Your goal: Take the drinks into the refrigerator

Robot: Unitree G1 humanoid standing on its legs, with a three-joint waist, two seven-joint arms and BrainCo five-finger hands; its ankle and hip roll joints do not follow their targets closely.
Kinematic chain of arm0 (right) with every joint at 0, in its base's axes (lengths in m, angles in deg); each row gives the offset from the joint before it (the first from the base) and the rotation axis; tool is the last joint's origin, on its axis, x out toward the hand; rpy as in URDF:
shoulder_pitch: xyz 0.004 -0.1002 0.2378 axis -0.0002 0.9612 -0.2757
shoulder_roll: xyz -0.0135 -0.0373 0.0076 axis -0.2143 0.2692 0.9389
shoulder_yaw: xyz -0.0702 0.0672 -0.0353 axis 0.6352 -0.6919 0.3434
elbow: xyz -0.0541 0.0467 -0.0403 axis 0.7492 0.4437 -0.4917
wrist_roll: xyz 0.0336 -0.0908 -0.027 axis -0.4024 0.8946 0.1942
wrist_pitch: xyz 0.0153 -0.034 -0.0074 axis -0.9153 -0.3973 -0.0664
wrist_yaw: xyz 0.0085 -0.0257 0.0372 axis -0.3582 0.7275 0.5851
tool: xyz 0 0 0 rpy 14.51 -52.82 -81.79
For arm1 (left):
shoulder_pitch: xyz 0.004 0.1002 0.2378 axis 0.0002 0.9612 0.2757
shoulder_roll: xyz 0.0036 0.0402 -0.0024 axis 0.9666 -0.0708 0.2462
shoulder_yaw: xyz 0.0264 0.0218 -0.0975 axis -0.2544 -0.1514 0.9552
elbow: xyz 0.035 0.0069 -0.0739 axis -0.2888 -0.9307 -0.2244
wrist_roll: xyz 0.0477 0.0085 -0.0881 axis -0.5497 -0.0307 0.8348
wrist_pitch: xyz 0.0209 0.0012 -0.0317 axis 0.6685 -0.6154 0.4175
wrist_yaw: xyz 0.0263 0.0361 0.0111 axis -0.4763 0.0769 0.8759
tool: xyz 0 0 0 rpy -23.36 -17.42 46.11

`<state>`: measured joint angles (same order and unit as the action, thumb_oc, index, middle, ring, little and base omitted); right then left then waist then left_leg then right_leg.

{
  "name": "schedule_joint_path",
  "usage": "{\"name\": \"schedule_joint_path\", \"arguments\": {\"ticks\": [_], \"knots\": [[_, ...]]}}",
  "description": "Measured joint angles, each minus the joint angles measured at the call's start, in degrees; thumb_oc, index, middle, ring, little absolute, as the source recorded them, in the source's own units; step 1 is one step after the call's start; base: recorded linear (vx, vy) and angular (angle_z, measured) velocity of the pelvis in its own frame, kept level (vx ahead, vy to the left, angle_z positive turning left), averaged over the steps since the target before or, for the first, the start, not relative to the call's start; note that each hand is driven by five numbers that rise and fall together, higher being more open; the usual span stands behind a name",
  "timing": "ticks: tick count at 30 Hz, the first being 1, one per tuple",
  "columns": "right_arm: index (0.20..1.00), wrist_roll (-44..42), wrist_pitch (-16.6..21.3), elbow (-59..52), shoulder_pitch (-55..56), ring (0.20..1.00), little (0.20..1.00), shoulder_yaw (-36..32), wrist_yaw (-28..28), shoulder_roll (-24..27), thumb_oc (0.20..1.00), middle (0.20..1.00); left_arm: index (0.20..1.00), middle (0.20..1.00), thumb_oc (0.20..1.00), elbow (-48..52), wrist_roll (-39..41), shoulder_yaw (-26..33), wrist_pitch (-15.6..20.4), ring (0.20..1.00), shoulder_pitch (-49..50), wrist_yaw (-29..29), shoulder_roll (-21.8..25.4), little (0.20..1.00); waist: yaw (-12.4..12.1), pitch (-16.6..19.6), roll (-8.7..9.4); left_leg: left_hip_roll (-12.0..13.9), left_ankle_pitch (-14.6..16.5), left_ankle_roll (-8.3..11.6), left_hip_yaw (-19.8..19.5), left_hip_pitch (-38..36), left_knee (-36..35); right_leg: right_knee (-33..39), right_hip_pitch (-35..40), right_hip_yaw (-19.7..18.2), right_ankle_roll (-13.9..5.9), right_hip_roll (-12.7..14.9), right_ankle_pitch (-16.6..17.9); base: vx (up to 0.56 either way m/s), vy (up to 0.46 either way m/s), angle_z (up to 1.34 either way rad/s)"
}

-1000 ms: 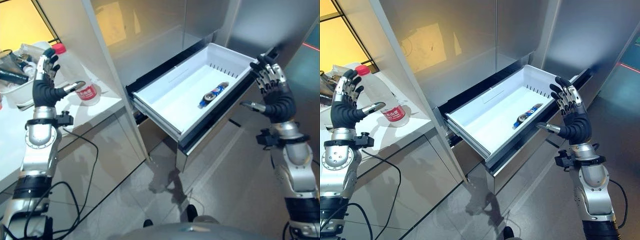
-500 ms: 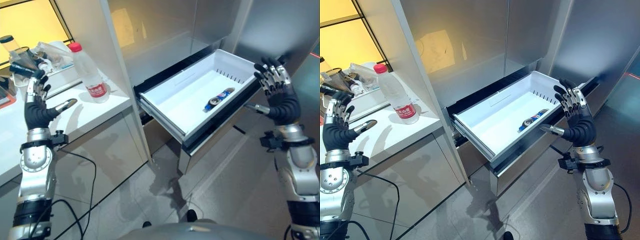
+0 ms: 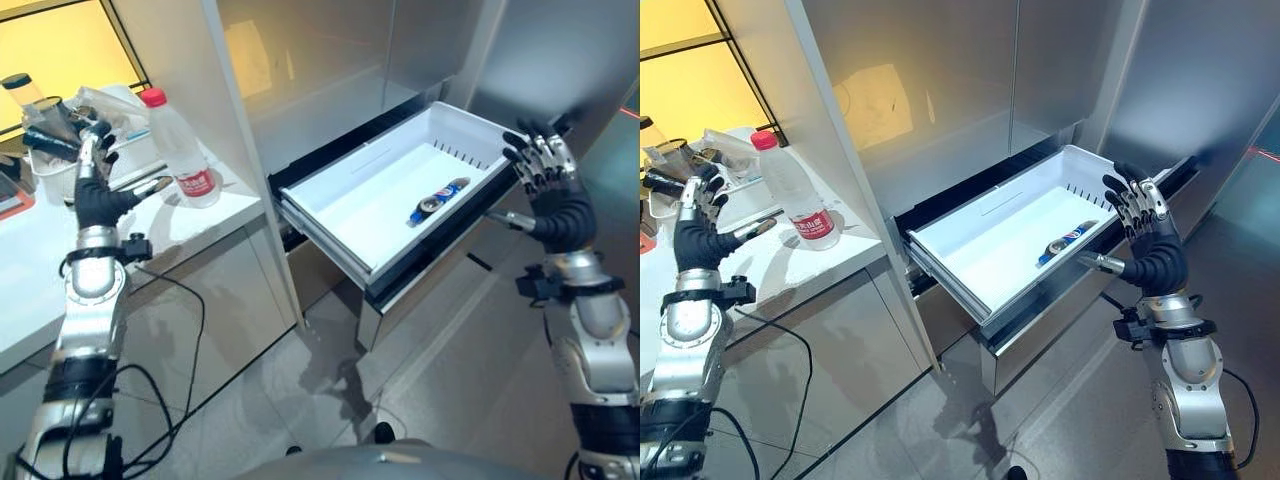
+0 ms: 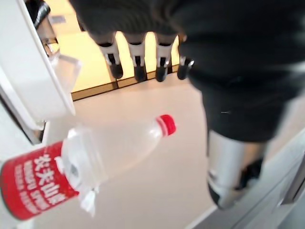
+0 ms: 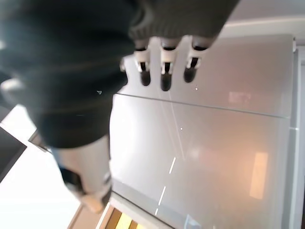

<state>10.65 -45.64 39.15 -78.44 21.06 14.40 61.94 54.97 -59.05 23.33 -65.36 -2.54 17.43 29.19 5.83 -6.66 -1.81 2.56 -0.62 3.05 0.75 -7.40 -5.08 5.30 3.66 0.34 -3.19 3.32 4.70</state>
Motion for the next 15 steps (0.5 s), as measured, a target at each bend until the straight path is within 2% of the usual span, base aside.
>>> {"name": "schedule_joint_path", "arguments": {"ticks": [5,11,15], "knots": [[1.0,-0.5,-0.4,-0.1,0.0,1.0,1.0,1.0,0.6,0.0,1.0,1.0,1.0,1.0,1.0,-3.3,0.1,-2.9,-0.9,1.0,-5.1,0.0,2.4,1.0,1.2,0.0,0.03,0.0,0.0,0.0,0.0,0.1,0.0,0.0,-0.1,0.0,-0.02,0.0,0.0,0.0,0.0,0.0],[1.0,-0.5,-0.5,-0.3,0.0,1.0,1.0,1.0,0.6,0.0,1.0,1.0,1.0,1.0,1.0,-8.1,0.2,-6.6,-1.5,1.0,-9.5,-0.3,4.9,1.0,1.3,0.1,0.02,0.0,0.0,0.01,0.1,0.6,0.0,0.0,-0.6,-0.1,-0.01,0.0,0.0,0.0,0.0,0.0],[1.0,-0.5,-0.5,-0.5,0.2,1.0,1.0,1.0,0.6,0.0,1.0,1.0,1.0,1.0,1.0,-8.7,0.2,-6.6,-1.9,1.0,-9.6,-0.5,5.3,1.0,1.4,0.2,0.07,-0.2,0.0,0.03,0.1,1.1,0.0,-0.1,-1.1,-0.1,0.0,0.0,0.0,0.0,0.0,0.0]]}}
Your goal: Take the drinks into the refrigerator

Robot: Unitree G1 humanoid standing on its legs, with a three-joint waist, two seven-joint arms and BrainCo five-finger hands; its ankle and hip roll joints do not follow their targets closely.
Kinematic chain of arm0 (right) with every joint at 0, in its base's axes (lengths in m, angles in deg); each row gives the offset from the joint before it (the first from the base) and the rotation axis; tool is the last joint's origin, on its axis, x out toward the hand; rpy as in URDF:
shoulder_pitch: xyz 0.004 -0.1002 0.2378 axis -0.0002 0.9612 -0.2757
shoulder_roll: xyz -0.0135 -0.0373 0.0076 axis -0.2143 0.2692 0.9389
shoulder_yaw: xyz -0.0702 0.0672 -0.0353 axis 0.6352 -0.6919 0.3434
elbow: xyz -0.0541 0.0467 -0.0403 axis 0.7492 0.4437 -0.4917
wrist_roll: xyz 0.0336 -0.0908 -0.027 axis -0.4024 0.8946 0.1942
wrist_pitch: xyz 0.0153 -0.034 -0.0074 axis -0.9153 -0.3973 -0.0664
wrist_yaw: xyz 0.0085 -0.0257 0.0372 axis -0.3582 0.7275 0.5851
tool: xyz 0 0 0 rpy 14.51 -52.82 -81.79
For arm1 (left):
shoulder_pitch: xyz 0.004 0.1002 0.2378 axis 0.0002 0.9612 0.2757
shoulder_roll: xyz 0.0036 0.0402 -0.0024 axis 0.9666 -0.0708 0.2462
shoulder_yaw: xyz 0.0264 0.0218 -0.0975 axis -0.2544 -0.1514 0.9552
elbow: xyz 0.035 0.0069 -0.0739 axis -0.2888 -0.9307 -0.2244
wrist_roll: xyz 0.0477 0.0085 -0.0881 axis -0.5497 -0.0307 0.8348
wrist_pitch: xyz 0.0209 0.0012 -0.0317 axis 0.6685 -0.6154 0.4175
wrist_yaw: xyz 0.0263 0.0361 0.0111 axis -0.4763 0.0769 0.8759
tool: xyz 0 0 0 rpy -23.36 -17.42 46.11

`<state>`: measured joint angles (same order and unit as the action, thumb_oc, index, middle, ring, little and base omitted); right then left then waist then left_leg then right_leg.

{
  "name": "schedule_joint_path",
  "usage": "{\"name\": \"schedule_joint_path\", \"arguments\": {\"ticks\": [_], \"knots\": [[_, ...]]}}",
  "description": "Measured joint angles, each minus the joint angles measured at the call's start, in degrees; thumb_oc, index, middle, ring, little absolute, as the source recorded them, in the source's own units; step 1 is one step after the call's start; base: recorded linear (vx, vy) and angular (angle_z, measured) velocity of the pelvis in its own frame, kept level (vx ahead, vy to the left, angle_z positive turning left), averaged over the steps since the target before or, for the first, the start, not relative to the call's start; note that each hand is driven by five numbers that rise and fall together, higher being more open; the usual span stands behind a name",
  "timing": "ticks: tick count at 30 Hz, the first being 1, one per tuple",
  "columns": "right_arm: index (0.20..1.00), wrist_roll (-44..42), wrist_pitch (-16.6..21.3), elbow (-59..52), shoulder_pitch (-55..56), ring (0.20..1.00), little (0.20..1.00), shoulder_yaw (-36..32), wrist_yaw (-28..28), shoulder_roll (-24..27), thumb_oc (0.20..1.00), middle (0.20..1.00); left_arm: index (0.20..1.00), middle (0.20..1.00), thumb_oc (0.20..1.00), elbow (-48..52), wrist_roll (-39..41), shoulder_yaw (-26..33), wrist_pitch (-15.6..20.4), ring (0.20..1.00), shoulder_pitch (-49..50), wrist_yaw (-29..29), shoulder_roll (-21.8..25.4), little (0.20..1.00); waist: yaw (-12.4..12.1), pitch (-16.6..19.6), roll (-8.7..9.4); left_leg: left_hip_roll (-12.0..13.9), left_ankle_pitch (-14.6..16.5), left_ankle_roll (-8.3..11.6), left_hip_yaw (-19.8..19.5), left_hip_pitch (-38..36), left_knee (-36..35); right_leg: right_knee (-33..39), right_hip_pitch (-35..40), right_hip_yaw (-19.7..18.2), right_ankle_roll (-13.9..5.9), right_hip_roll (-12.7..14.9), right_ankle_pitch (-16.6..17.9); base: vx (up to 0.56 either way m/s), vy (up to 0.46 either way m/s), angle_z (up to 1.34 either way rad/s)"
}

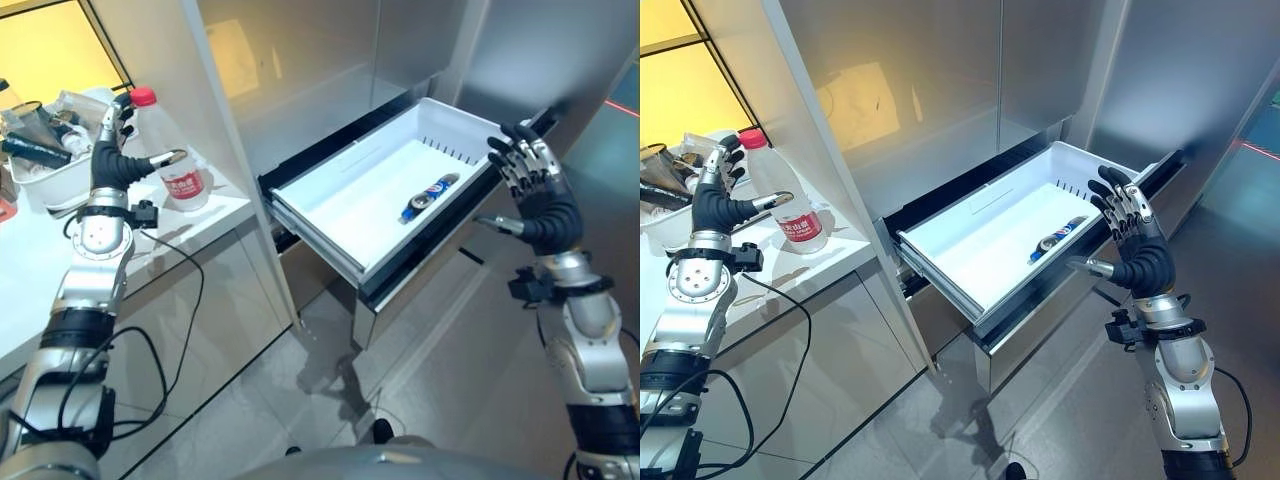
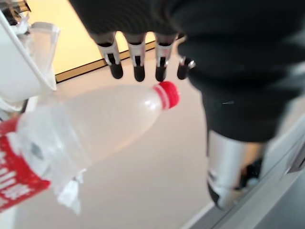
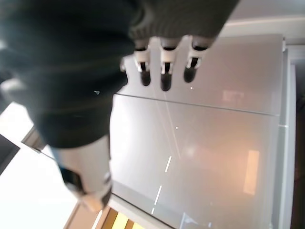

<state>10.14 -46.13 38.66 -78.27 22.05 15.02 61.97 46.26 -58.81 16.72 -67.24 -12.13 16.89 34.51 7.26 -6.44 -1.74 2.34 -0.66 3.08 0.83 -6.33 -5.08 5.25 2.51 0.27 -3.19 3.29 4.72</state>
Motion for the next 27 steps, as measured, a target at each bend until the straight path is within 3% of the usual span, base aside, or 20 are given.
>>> {"name": "schedule_joint_path", "arguments": {"ticks": [27], "knots": [[1.0,0.0,-0.4,-0.4,0.6,1.0,1.0,0.0,1.0,0.0,1.0,1.0,1.0,1.0,1.0,-5.1,0.5,0.1,-2.4,1.0,0.0,-0.8,-0.3,1.0,0.2,0.1,0.81,0.2,0.0,0.0,-0.1,-0.1,0.0,0.3,0.2,0.1,-0.01,0.0,0.0,0.0,0.0,0.0]]}}
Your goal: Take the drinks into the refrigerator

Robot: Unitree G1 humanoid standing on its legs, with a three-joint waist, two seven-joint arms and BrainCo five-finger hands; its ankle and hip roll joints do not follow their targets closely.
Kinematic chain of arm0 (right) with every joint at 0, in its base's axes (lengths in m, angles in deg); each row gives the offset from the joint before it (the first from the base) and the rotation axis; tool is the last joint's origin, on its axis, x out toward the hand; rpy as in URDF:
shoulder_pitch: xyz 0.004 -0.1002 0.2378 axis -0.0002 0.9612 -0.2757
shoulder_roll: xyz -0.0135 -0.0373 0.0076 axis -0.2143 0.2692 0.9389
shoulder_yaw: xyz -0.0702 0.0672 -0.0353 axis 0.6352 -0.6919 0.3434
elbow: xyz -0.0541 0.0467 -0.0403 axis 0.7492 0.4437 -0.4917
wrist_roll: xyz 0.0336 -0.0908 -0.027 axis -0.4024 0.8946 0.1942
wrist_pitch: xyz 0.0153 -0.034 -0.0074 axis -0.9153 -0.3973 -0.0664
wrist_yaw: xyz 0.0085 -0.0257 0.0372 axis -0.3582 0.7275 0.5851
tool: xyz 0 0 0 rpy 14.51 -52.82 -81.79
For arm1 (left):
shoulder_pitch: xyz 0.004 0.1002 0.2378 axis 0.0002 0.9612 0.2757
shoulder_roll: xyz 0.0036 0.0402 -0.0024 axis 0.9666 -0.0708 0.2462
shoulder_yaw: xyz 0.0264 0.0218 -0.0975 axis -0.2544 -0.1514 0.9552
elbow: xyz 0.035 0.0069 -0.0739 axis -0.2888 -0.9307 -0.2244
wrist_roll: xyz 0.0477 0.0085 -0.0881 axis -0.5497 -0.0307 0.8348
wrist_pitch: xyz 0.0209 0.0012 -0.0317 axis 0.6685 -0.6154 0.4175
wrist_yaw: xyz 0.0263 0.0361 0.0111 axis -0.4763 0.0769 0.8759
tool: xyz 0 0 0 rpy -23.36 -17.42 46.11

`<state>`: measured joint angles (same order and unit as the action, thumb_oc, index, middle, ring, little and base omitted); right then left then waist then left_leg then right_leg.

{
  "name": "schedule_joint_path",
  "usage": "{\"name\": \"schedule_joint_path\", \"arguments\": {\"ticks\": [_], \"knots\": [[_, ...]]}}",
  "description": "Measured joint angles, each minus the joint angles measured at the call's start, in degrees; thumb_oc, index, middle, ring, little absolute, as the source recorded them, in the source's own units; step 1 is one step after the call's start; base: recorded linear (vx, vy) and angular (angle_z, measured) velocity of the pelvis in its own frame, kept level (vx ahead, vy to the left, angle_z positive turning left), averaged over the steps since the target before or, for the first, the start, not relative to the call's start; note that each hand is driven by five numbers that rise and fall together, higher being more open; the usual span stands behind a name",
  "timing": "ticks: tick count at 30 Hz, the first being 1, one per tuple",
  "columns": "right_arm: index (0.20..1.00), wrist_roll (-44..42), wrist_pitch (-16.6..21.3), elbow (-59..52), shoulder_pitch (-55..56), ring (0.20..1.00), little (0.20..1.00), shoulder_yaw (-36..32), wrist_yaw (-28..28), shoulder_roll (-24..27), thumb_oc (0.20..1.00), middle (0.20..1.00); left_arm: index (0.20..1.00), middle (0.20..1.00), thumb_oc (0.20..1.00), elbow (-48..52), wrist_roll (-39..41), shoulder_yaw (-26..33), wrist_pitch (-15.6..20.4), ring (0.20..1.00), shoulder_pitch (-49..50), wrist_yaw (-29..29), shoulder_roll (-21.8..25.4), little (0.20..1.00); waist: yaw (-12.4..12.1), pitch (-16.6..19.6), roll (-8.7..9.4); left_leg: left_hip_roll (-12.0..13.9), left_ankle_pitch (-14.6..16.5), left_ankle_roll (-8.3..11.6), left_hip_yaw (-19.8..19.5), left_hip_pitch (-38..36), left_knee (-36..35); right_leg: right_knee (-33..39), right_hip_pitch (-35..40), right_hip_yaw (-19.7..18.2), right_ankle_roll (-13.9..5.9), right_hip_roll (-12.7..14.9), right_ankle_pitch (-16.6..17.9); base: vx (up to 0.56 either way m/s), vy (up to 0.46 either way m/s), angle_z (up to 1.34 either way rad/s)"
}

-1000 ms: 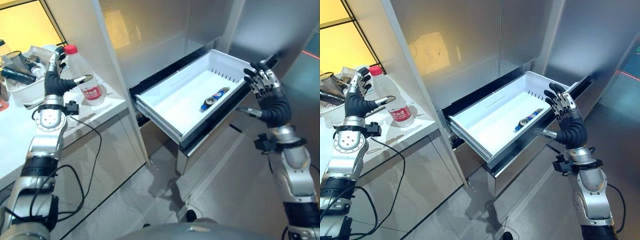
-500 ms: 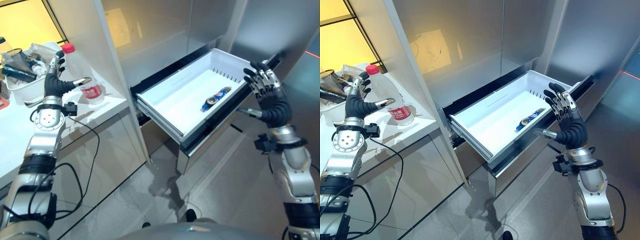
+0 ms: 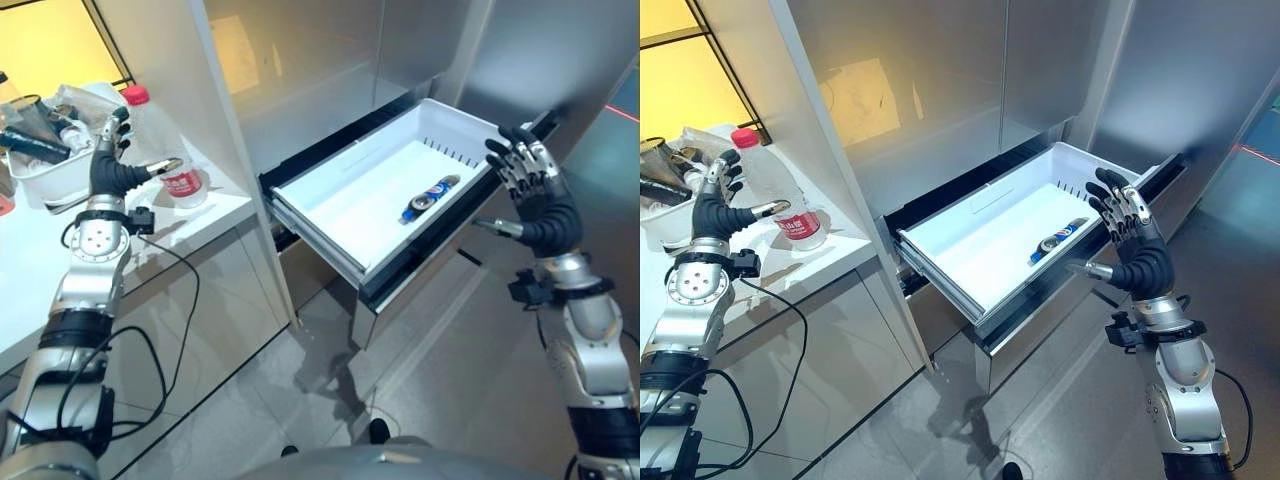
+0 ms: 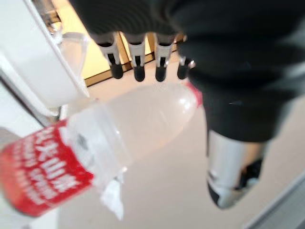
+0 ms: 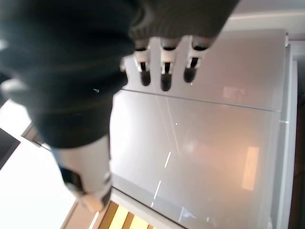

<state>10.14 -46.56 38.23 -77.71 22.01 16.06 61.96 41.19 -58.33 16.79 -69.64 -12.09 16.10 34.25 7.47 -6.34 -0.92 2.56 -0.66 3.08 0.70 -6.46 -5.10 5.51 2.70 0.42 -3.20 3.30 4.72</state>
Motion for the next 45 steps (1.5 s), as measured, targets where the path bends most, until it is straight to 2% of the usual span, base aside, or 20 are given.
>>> {"name": "schedule_joint_path", "arguments": {"ticks": [9,15,25,43,44,45], "knots": [[1.0,-0.1,-0.4,-0.1,0.5,1.0,1.0,0.0,0.8,-0.1,1.0,1.0,1.0,1.0,1.0,-4.6,1.4,-2.5,-2.1,1.0,-4.4,-0.9,0.1,1.0,0.4,0.0,0.23,-0.1,0.0,0.0,0.0,0.0,0.0,0.0,0.0,0.0,0.0,0.0,0.0,0.0,0.0,0.0],[1.0,-0.1,-0.4,-0.1,0.5,1.0,1.0,0.0,0.8,-0.1,1.0,1.0,1.0,1.0,1.0,-6.3,2.1,-2.4,-2.1,1.0,-5.1,-0.7,0.1,1.0,1.3,0.0,0.29,-0.1,0.0,0.0,0.1,0.0,0.0,0.0,0.0,-0.1,0.0,0.0,0.0,0.0,0.0,0.0],[1.0,-0.1,-0.4,-0.2,0.5,1.0,1.0,0.0,1.1,0.0,1.0,1.0,1.0,1.0,1.0,-8.7,2.7,-2.7,-2.1,1.0,-7.1,-0.7,0.1,1.0,1.4,-0.1,0.37,-0.3,0.0,0.01,0.2,0.0,0.0,0.0,-0.1,-0.2,0.0,-0.1,0.0,0.0,0.0,0.0],[1.0,-0.6,-0.6,-1.9,2.6,1.0,1.0,0.2,2.3,0.0,1.0,1.0,1.0,1.0,1.0,-14.9,2.7,-7.3,-2.2,1.0,-14.9,-1.1,0.1,1.0,2.2,-0.1,0.59,-0.3,0.0,0.03,0.7,0.1,0.0,0.0,-0.5,-0.8,-0.01,-0.1,0.0,0.0,0.0,0.0],[1.0,-0.6,-0.6,-2.0,2.6,1.0,1.0,0.4,2.3,0.0,1.0,1.0,0.796,0.796,0.796,-15.3,2.7,-7.3,-2.2,0.796,-15.2,-1.1,0.1,0.796,2.5,-0.1,0.62,-0.3,0.0,0.03,0.7,0.1,0.0,0.0,-0.5,-0.7,-0.01,-0.1,0.0,0.0,0.0,0.0],[1.0,-0.6,-0.6,-2.0,2.6,1.0,1.0,0.5,2.3,0.0,1.0,1.0,0.485,0.485,0.485,-15.4,2.7,-7.3,-2.2,0.485,-15.5,-1.2,0.1,0.485,2.7,-0.1,0.64,-0.3,0.0,0.03,0.7,0.1,0.0,0.0,-0.5,-0.8,-0.01,-0.1,0.0,0.0,0.0,0.0]]}}
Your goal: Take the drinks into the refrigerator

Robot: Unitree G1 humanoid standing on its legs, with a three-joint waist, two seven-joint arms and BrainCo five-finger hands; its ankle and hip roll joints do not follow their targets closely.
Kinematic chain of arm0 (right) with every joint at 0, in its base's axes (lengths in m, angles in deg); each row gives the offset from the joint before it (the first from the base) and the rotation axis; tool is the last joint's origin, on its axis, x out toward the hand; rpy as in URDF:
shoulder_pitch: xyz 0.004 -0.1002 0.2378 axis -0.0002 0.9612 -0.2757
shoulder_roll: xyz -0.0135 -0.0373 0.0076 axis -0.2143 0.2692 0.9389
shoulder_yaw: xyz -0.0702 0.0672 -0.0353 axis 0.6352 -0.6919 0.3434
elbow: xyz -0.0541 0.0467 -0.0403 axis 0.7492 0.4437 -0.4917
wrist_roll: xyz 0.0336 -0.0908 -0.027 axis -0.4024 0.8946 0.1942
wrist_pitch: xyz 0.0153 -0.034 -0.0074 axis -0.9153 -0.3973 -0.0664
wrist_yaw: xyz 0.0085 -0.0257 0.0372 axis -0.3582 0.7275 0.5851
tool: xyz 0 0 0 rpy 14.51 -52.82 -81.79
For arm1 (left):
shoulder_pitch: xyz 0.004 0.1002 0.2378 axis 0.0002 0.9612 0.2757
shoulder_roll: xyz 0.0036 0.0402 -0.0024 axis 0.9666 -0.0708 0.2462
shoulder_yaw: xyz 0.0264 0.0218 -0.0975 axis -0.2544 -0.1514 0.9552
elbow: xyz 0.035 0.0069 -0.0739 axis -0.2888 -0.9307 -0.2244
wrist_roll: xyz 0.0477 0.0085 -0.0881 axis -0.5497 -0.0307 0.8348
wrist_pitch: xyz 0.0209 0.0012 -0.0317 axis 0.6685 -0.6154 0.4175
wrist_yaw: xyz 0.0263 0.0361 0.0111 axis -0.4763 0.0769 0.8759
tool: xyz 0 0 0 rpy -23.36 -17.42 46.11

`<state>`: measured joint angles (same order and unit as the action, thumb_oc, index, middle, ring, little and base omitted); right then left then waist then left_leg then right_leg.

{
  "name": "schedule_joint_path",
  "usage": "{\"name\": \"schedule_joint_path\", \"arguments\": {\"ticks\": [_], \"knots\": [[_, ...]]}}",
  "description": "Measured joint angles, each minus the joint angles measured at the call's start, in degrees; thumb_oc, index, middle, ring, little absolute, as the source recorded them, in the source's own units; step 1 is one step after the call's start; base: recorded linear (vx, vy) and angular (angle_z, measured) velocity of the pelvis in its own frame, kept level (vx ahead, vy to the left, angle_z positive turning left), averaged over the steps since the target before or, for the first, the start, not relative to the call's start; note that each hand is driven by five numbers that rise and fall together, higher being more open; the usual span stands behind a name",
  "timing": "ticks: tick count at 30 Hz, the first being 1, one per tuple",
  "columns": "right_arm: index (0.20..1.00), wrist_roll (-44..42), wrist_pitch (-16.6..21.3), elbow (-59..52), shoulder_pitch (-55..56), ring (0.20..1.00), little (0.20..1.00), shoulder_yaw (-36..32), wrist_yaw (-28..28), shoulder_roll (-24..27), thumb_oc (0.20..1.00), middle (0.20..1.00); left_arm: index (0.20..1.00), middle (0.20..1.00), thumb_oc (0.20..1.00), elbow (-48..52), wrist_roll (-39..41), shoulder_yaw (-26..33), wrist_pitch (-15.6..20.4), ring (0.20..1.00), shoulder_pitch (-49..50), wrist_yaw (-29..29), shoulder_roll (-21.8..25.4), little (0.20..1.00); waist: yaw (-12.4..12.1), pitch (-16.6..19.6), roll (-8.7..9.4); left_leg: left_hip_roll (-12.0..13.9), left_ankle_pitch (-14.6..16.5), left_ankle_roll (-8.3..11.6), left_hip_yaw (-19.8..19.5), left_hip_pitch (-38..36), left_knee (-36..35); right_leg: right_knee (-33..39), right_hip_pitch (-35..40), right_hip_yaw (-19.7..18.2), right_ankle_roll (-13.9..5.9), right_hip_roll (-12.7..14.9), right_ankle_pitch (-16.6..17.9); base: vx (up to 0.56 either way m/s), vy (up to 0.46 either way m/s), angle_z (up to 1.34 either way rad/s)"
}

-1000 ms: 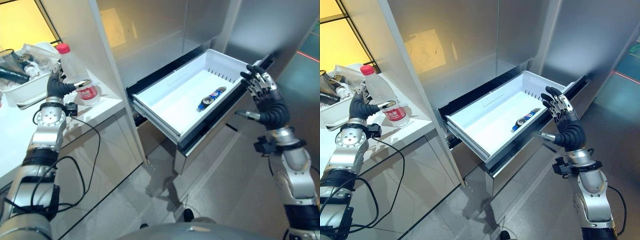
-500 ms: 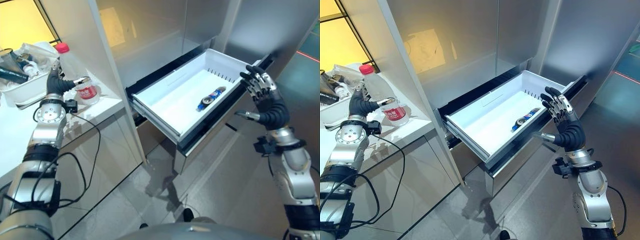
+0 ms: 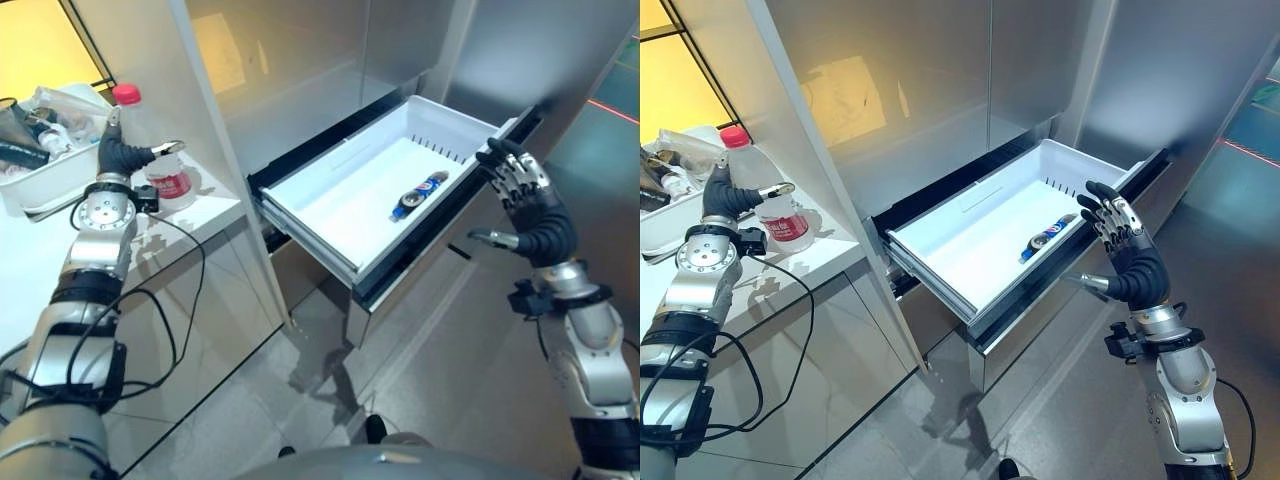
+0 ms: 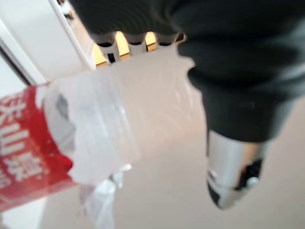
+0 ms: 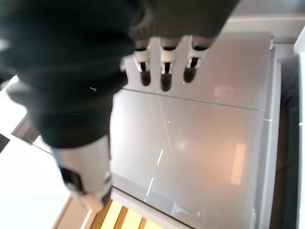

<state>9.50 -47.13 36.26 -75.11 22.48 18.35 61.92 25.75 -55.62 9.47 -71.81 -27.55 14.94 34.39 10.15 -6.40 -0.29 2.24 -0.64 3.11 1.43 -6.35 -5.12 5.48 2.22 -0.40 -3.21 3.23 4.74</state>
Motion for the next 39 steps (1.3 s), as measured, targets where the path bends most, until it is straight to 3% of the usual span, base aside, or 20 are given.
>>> {"name": "schedule_joint_path", "arguments": {"ticks": [1,23,26,29,33,35,39], "knots": [[1.0,-0.1,0.0,0.0,0.0,1.0,1.0,0.2,0.0,0.0,1.0,1.0,0.2,0.2,0.2,-0.1,0.0,-0.2,0.0,0.2,-0.3,0.0,0.0,0.2,0.1,0.0,0.02,0.0,0.0,0.0,0.1,0.0,0.0,0.0,-0.1,-0.1,-0.01,0.0,0.0,0.0,-0.003,-0.07],[1.0,-1.1,0.0,0.0,0.0,1.0,1.0,1.6,0.0,0.0,1.0,1.0,0.2,0.2,0.2,-0.1,0.1,-1.8,0.2,0.2,-1.9,-0.6,-1.6,0.2,0.1,0.0,0.06,0.0,0.0,0.0,1.0,-0.1,0.0,-0.2,-0.4,-1.1,-0.09,-0.1,0.4,0.0,-0.001,-0.02],[1.0,-1.0,0.0,0.0,-0.1,1.0,1.0,1.6,-0.1,0.0,1.0,1.0,0.2,0.2,0.2,3.5,2.4,-0.5,0.3,0.2,0.6,-0.7,-2.3,0.2,0.1,0.0,0.06,0.0,0.0,-0.01,1.0,-0.1,0.0,-0.2,-0.4,-1.0,-0.09,0.0,0.4,0.0,0.0,0.0],[1.0,-1.1,0.0,0.0,-0.1,1.0,1.0,1.6,-0.2,0.0,1.0,1.0,0.2,0.2,0.2,12.8,9.6,3.6,1.5,0.2,8.0,-1.7,-4.4,0.2,0.0,0.1,0.09,0.0,0.0,-0.01,1.0,-0.1,0.0,-0.2,-0.4,-1.0,-0.1,0.0,0.4,0.0,0.0,0.0],[1.0,-2.3,-0.6,0.4,-0.1,1.0,1.0,1.5,0.0,0.0,1.0,1.0,0.2,0.2,0.2,27.6,25.5,8.0,3.6,0.2,20.8,-6.3,-11.9,0.2,-0.3,0.1,0.44,0.0,0.0,-0.03,0.9,-0.1,0.0,-0.2,-0.4,-0.9,-0.1,0.0,0.4,0.0,0.0,0.0],[1.0,-3.8,-1.2,2.5,-0.2,1.0,1.0,1.6,-0.1,0.1,1.0,1.0,0.2,0.2,0.2,31.7,33.2,8.4,3.3,0.2,25.9,-7.8,-17.3,0.2,-0.7,0.0,0.74,-0.1,0.0,-0.05,0.8,-0.1,0.0,-0.2,-0.4,-0.9,-0.11,0.0,0.4,0.0,0.0,0.0],[1.0,-6.5,-2.7,4.4,-0.2,1.0,1.0,1.7,0.0,0.6,1.0,1.0,0.2,0.2,0.2,32.1,40.0,6.6,1.8,0.2,32.0,-9.0,-22.6,0.2,-1.7,-0.6,1.74,0.3,0.0,-0.08,0.7,0.1,0.0,0.1,-0.5,-0.8,-0.29,0.0,0.1,0.0,0.0,0.0]]}}
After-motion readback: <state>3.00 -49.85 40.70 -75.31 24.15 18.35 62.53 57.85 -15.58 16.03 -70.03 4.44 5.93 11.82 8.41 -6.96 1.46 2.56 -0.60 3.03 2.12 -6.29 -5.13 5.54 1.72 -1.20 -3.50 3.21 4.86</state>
